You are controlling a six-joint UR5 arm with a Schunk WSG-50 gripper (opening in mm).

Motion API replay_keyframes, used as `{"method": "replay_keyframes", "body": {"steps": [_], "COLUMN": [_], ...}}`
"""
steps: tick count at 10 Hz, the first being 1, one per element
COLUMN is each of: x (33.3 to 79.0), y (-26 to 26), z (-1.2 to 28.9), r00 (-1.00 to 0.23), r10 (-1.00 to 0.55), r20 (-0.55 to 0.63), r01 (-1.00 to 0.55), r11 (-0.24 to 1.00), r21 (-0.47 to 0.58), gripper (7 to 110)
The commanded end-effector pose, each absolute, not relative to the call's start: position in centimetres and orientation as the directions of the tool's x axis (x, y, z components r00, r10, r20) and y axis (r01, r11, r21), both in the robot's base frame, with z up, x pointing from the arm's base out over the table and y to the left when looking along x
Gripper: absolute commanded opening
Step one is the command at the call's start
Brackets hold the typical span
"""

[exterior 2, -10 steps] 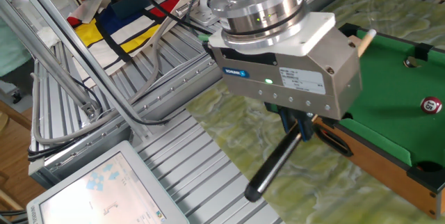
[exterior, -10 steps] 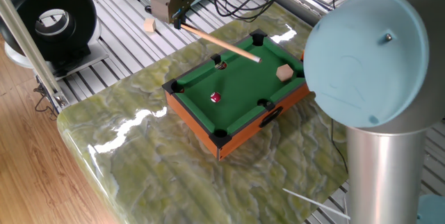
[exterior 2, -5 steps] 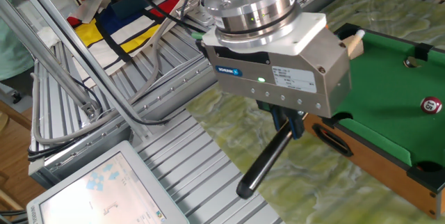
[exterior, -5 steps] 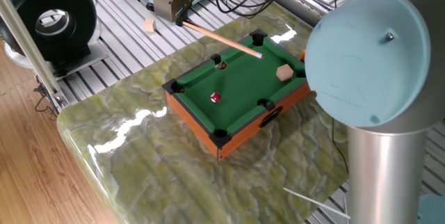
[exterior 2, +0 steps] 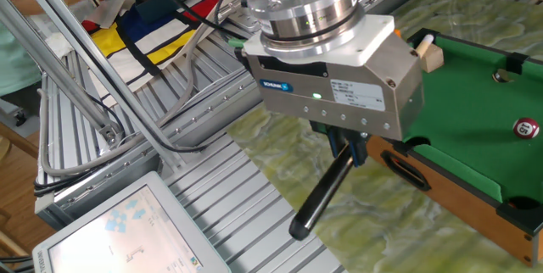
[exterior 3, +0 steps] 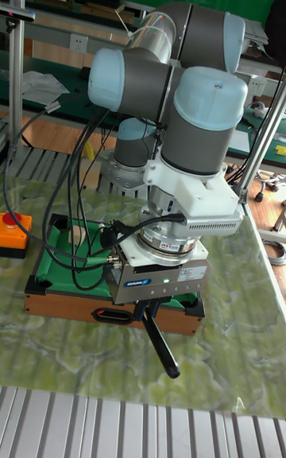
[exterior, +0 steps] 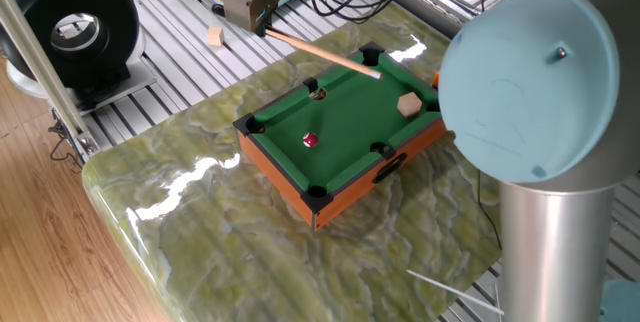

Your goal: Hit the pool ball

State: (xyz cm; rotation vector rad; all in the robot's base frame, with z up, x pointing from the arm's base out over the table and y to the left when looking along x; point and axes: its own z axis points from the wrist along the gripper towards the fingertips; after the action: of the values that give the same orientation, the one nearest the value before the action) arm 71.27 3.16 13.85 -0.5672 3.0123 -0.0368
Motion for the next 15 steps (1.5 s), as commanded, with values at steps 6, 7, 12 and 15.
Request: {"method": "replay_keyframes", "body": {"steps": [6, 7, 12, 15], "x": [75.3, 75.9, 76.6, 75.3], "y": [9.5, 10.1, 12.3, 13.8], "z": [14.8, 14.2, 13.0, 12.2], "r00": [-0.938, -0.94, -0.933, -0.935], "r10": [-0.336, -0.327, -0.322, -0.305], "r20": [-0.086, -0.096, -0.16, -0.179], "r01": [-0.339, -0.33, -0.337, -0.325], "r11": [0.941, 0.944, 0.938, 0.941], "r21": [0.017, 0.02, 0.078, 0.097], "gripper": [7, 7, 7, 7]}}
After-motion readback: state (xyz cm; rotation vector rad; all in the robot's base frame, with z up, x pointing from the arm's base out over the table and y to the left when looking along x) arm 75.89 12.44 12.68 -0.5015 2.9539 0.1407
